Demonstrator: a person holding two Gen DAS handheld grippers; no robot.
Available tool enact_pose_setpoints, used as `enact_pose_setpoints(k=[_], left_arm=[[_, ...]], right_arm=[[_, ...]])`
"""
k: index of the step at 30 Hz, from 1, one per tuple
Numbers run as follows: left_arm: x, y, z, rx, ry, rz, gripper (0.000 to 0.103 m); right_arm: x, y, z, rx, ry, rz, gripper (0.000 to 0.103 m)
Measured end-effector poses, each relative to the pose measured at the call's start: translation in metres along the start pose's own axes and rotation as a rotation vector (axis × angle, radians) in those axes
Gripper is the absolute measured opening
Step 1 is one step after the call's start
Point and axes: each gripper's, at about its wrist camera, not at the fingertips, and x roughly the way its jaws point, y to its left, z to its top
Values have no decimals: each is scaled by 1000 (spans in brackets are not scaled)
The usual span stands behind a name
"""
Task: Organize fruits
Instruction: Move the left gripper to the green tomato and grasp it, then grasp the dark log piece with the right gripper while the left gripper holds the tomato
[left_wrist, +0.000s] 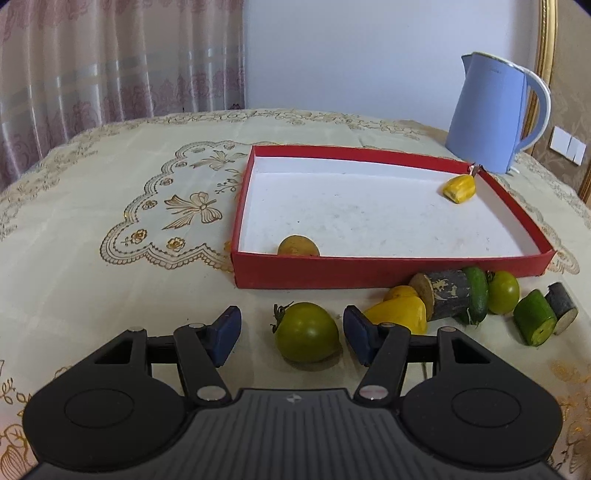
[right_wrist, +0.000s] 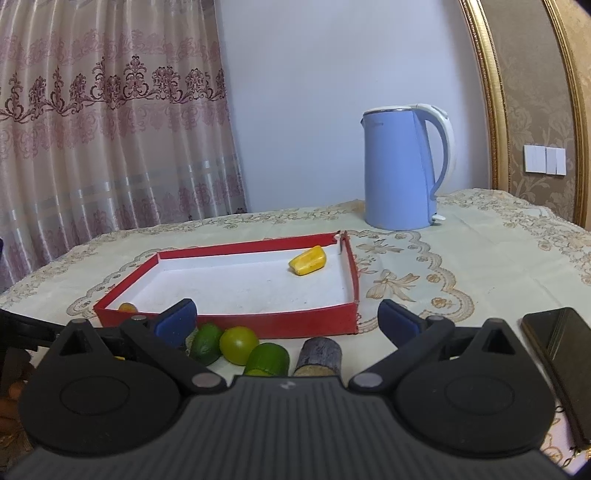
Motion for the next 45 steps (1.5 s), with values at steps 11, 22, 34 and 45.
enact_pose_setpoints(k=[11,22,34,45], left_arm=[[-3,-3,0,6,13,-41,34],[-23,-6,-5,30,-54,32,34],[-56,-6,6,43,-178,123,34],[-57,-13,3,68,-177,111,34]], right_arm=[[-2,1,2,3,-1,-7,103],[-10,3,1,-50,-25,12,97],[0,2,-13,-124,91,-38,79],[7,-10,-10,-260,129,-40,78]])
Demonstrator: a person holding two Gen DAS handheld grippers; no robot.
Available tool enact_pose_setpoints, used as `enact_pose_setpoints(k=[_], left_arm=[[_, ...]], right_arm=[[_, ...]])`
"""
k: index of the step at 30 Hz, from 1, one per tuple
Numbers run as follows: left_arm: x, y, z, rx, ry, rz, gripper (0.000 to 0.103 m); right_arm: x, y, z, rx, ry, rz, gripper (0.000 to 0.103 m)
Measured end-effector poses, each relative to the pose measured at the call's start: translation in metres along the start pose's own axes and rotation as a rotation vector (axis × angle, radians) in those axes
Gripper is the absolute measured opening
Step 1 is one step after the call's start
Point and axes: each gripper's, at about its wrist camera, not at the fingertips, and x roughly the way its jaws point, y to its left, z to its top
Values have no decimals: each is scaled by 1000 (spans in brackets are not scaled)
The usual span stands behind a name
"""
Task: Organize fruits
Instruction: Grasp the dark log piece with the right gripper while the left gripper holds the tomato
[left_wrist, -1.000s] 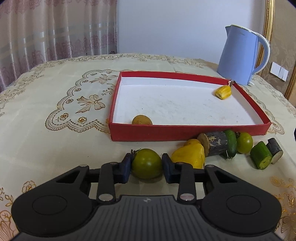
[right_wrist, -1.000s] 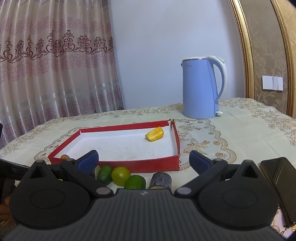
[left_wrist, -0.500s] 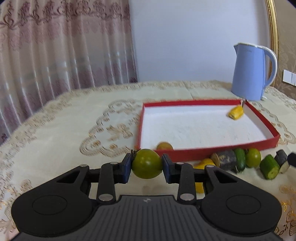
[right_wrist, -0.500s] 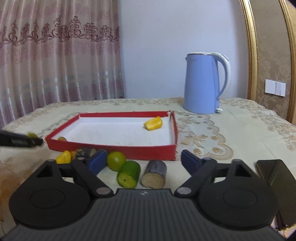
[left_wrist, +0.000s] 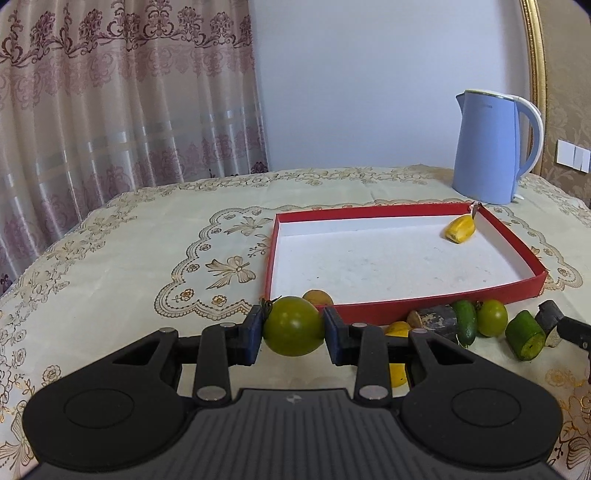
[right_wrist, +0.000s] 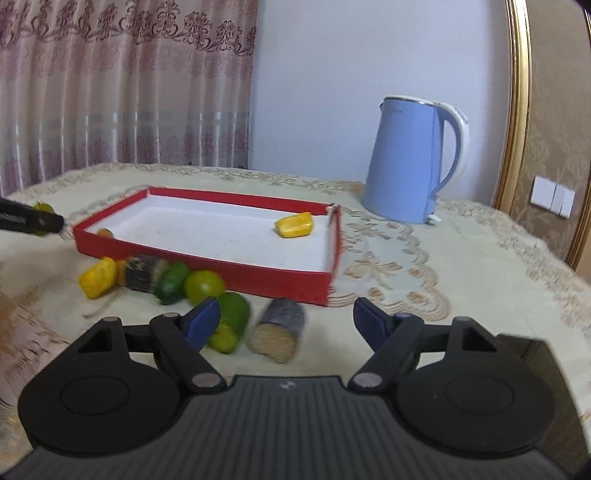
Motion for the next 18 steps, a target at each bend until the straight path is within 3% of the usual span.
enact_pose_setpoints(k=[3,8,11,18], left_arm=[[0,-1,0,8,3,-3,34],[-1,-4,-2,20,3,-3,34],[-4,-6,-1,31,-4,-2,34],[-5,-11,-1,48,-11,-5,34]], right_arm=[[6,-10,1,-69,17,45,78],[20,-21,7,-230,54,214,77],[30,-24,9,-337,90,317,69],[52,-32,12,-410,122,463,66]])
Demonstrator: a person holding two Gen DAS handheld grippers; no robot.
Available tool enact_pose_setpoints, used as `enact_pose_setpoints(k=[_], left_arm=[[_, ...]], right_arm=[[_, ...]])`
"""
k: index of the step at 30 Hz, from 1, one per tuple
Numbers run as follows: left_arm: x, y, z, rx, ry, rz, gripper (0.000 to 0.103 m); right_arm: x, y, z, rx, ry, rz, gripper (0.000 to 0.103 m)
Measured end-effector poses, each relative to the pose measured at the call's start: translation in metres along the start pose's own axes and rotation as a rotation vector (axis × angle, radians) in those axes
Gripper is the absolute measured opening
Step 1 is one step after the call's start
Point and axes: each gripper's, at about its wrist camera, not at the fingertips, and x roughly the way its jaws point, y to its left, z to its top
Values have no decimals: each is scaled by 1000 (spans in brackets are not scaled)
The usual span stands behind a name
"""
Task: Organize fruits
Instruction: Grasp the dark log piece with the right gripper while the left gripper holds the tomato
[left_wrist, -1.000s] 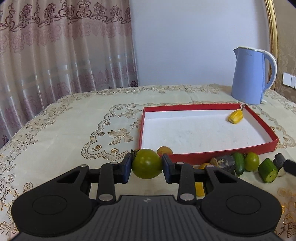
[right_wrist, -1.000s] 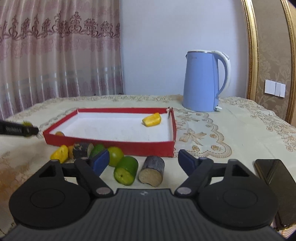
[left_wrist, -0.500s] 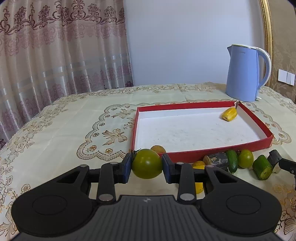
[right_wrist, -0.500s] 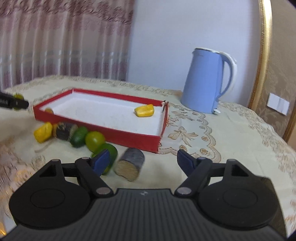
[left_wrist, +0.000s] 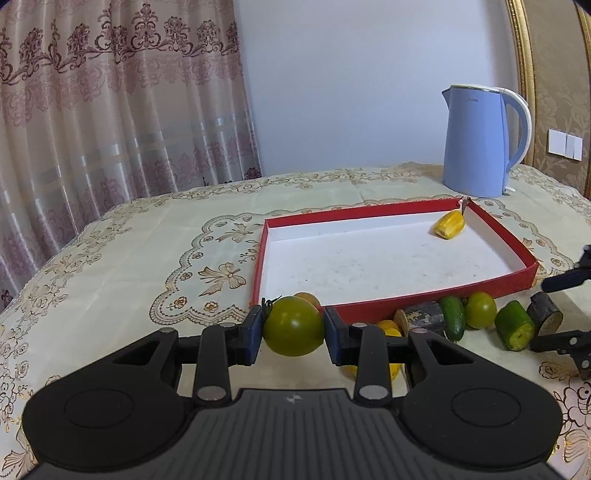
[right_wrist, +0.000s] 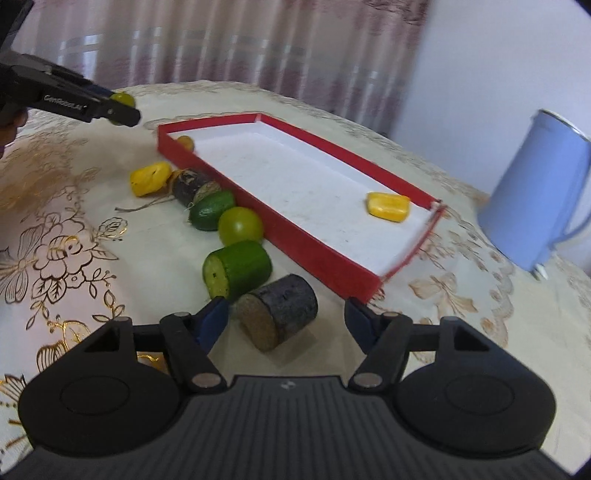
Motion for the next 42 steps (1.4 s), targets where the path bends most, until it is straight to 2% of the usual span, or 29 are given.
enact_pose_setpoints(k=[1,2,3,5,9,12,14,16,18,21,23,27,34,39,42], left_arm=[[0,-1,0,2,1,-1,34],[0,-2,0,4,2,-2,34],[0,-2,0,6,3,-3,34],[0,-3,0,7,3,-4,34],[-2,-3,0,7,-2,-2,34],[-2,-3,0,6,-1,-3,34],[-1,-4,0,3,2,-6,34],[0,-7,0,0,7,-14,34],[-1,-10,0,4,11,-22,34],[-3,-13,0,14,5,-25,34],[-5,-13,0,16,-5,-23,34],[-7,-9,1,10,-16,-18,34],[-4,-8,-1,2,-5,-30,34],[-4,-5,-1,3,-10,-22,34],[-4,-4,-1,-2,-10,-19,34]], right_arm=[[1,0,0,-14,-9,22,64],[2,0,0,-17,-10,47,56],[4,-1,1,-5,-3,66,56],[3,0,4,25,11,79,45],[-4,13,3,72,39,-40,44],[-15,16,-4,254,35,-185,44],[-23,14,-13,446,-6,-292,45],[-27,13,-22,611,-42,-312,45],[-24,14,-27,683,-58,-323,45],[-19,19,-23,678,-45,-370,47],[-20,25,-21,652,-47,-399,67],[-28,34,-15,534,-52,-420,68],[-19,27,-11,354,-13,-292,67],[-6,23,-5,307,2,-237,67],[-3,19,-2,296,-6,-174,61]])
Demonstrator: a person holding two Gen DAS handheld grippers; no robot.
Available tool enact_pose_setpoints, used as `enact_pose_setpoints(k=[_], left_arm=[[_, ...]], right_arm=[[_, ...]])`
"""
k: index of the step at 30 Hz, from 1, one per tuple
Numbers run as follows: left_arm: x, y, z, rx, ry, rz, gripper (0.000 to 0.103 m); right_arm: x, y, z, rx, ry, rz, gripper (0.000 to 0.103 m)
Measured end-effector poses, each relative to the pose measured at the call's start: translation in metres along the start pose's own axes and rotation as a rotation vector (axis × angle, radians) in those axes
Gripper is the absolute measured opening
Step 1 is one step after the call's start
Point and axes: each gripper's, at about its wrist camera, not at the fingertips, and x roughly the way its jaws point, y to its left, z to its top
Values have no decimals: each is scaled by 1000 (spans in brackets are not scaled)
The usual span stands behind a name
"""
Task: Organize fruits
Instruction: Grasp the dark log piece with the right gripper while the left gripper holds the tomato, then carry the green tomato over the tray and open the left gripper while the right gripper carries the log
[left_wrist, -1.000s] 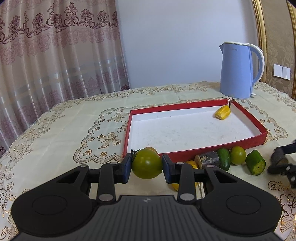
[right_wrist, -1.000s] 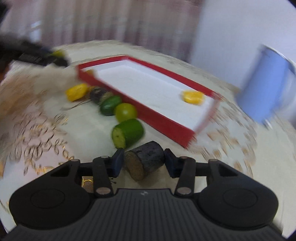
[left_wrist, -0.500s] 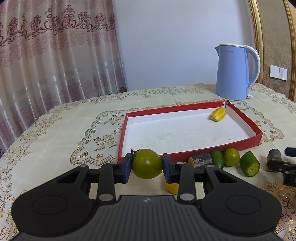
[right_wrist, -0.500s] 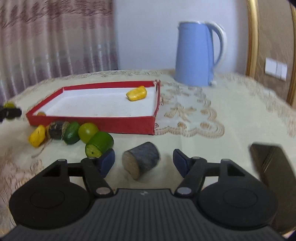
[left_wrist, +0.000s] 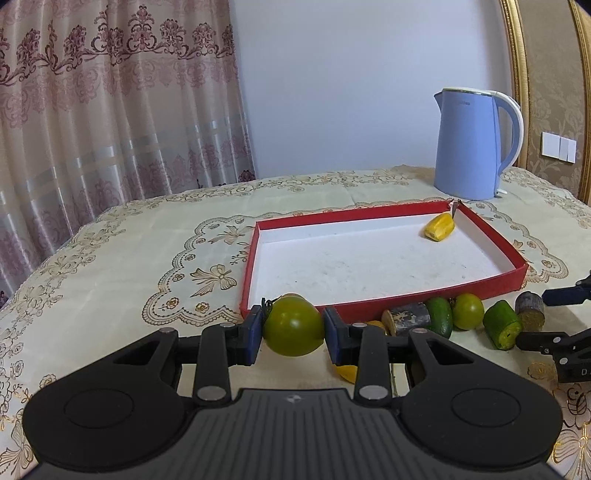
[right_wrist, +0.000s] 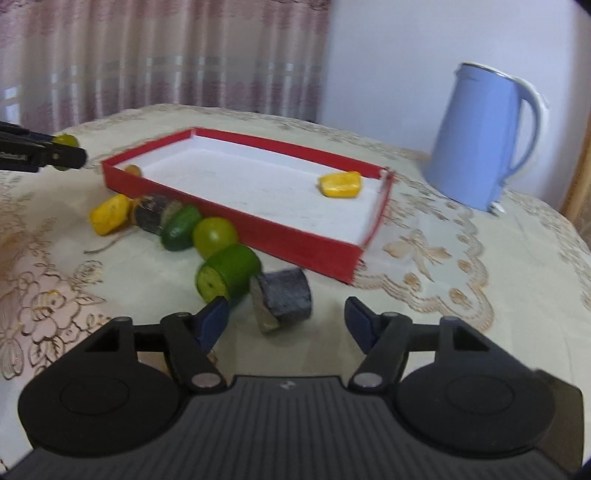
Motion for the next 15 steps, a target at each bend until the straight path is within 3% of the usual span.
enact_pose_setpoints(k=[2,4,10,15], left_arm=[[0,0,0,2,1,0,34],[0,-1,-1,5,2,-1,34],[-3,2,1,6,-11,6,34],[-1,0,-1,2,1,-8,34]], right_arm=[[3,-2,3,2,7,48,51],[4,-5,4,8,22,70,51],[-12,-7,4,-66,18,8,46],[4,-8,6,-53,45,29,41]])
